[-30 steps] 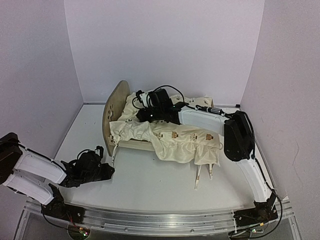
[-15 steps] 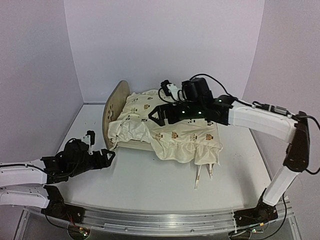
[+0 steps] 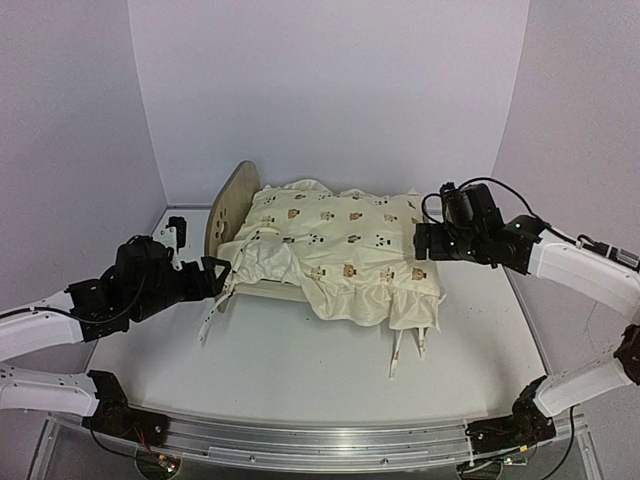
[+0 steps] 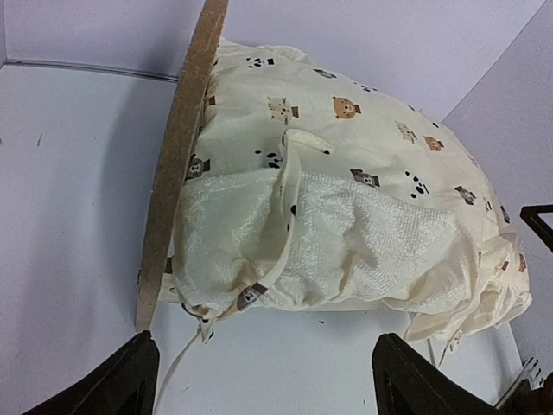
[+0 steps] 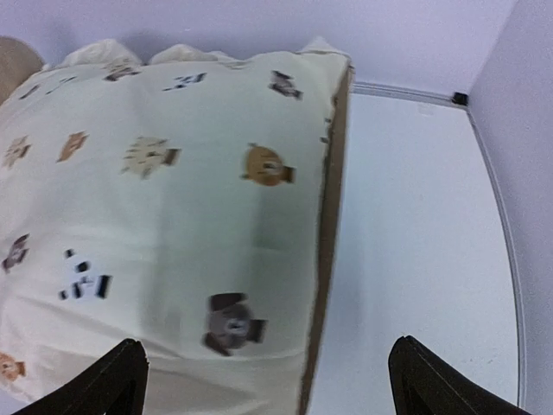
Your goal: Set up the pet bed
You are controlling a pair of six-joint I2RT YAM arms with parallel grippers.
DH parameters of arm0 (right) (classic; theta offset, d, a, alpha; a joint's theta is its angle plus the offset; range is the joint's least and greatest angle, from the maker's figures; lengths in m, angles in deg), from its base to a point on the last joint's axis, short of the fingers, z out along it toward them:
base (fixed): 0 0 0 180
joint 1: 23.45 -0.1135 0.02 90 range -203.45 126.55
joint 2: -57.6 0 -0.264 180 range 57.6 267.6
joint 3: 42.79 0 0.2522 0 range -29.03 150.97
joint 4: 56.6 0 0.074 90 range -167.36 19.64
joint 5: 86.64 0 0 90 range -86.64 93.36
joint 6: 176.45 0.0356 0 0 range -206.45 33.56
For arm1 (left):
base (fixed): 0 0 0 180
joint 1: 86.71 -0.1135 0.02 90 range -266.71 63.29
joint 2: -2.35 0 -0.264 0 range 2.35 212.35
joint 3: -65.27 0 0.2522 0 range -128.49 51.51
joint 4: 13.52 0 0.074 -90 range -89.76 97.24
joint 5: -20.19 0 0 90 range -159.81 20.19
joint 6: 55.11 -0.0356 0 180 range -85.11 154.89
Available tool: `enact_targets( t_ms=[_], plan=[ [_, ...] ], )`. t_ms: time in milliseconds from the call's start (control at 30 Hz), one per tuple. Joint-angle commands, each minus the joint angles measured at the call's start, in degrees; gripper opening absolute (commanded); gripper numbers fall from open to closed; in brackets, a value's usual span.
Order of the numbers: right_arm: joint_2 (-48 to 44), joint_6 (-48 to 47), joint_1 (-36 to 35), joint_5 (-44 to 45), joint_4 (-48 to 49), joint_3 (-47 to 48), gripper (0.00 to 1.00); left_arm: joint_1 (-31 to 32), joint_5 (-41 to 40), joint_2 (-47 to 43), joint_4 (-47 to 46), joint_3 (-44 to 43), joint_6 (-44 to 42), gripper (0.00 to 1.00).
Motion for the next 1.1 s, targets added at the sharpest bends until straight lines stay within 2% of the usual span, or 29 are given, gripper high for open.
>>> enact_targets(
  t_ms=[0, 100, 200, 267, 367, 433, 533, 667, 767, 867, 967, 1067],
  plan=[
    [-1.1, 3.5, 4.0, 0.3, -1.7, 0.3, 0.98, 3.3, 0.2, 6.2, -1.1, -6.1, -4.3, 0.84],
    [2.5, 4.2, 9.1, -2.7, -1.7, 2.4, 0.98, 8.0, -3.5, 9.7, -1.7, -9.0, -6.4, 0.83],
    [9.1, 6.6, 16.1, -12.3, -1.7, 5.6, 0.95, 9.2, -9.6, 11.8, 0.5, -12.5, -7.4, 0.83],
    [12.5, 7.0, 17.3, -16.6, -1.8, 7.2, 0.92, 9.3, -14.5, 12.5, 3.3, -14.4, -7.5, 0.84],
    [15.1, 6.9, 17.4, -20.1, -1.7, 8.0, 0.87, 9.1, -26.2, 13.3, 9.0, -18.1, -7.6, 0.85],
    [16.3, 6.8, 17.4, -21.1, -1.7, 8.2, 0.85, 7.4, -30.3, 14.2, 10.9, -20.1, -9.1, 0.84],
    [17.6, 6.5, 17.4, -23.6, -1.4, 8.3, 0.79, -0.1, -25.3, 15.8, 13.2, -23.4, -10.4, 0.80],
    [18.5, 6.7, 17.4, -25.8, -0.9, 7.6, 0.69, -6.0, -18.1, 18.5, 9.0, -24.8, -16.4, 0.77],
    [18.6, 6.7, 17.4, -27.4, -0.4, 6.9, 0.56, -8.3, -11.7, 21.8, 6.4, -26.2, -19.4, 0.73],
    [18.5, 6.8, 17.3, -28.1, -0.2, 6.2, 0.41, -10.0, -8.5, 25.3, 5.3, -27.9, -20.3, 0.70],
    [18.2, 6.8, 17.4, -30.9, 0.1, 5.4, 0.23, -10.8, -7.4, 28.2, 4.4, -28.9, -20.8, 0.59],
    [18.3, 6.8, 17.3, -33.1, 0.1, 5.0, 0.09, -11.0, -8.9, 29.9, 4.9, -29.8, -21.1, 0.40]
  ],
)
